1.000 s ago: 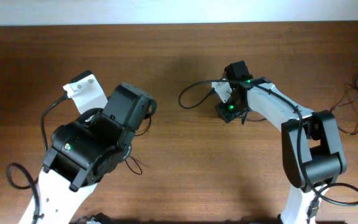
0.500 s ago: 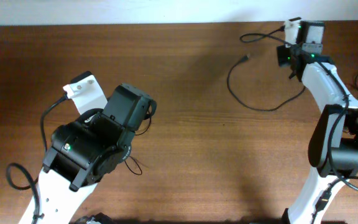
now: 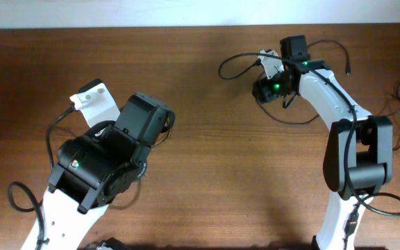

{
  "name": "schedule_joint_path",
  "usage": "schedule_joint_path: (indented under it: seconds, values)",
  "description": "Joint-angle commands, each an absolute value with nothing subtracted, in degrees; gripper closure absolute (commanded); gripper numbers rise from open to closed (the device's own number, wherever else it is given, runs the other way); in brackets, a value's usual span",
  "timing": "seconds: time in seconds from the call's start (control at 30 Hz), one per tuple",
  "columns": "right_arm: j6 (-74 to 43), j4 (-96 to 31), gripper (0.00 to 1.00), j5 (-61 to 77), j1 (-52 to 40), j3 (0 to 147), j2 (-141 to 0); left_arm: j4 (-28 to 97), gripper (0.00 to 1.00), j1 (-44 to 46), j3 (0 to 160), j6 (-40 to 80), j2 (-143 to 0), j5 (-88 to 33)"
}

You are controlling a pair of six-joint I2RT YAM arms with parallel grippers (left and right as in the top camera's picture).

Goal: Untangle cables

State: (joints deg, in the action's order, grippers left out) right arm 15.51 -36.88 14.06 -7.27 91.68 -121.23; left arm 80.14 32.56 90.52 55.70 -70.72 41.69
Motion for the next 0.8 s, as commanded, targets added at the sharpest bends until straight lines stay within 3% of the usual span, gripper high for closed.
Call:
schedule_joint_path:
  seconds: [0.0,0.1,0.13,0.17,0.2,0.23,0.3,0.43,0.57,0.7,0.77]
  values:
    - [13.1,-39.1,0.4,14.6,-7.4,90.8,-124.3,80.2,0.95,32.6,90.6,56.3,-70.5,41.1]
    - [16.1,-39.0,0.4,13.3,-9.5,88.1,-124.7,80.2,0.85,32.6,90.6,56.3,-70.5,41.1]
    - [16.1,-38.8,0.4,10.3,-10.2,87.3,-125.3,80.2,0.76,32.6,90.6,56.3,-70.5,41.1]
    - [16.0,-38.7,0.47,7.4,-10.9,86.4,-126.4,80.2,0.52,32.6,90.6,56.3,-70.5,40.9]
    - [16.0,-38.5,0.59,7.4,-11.4,85.3,-127.5,80.2,0.1,32.6,90.6,56.3,-70.5,39.7]
    - [16.0,-38.3,0.69,7.4,-11.4,84.0,-128.0,80.3,0.01,32.6,90.6,56.2,-70.5,38.6]
    - [16.0,-36.3,0.95,7.2,-11.4,80.8,-128.3,81.3,0.01,32.6,90.6,56.2,-70.5,36.5]
    - [15.6,-35.1,0.96,7.3,-11.2,79.5,-128.3,83.1,0.01,32.6,86.9,47.6,-70.6,21.6]
    - [12.6,-32.9,0.96,9.9,-11.2,80.6,-128.3,83.2,0.01,32.6,84.2,47.7,-70.5,21.6]
    - [11.7,-36.2,0.96,9.6,-9.5,97.6,-128.3,83.2,0.01,32.6,84.2,47.7,-70.5,21.6]
    - [11.5,-38.3,0.96,-1.4,-4.8,111.2,-128.3,83.2,0.01,32.6,84.2,47.7,-70.5,21.6]
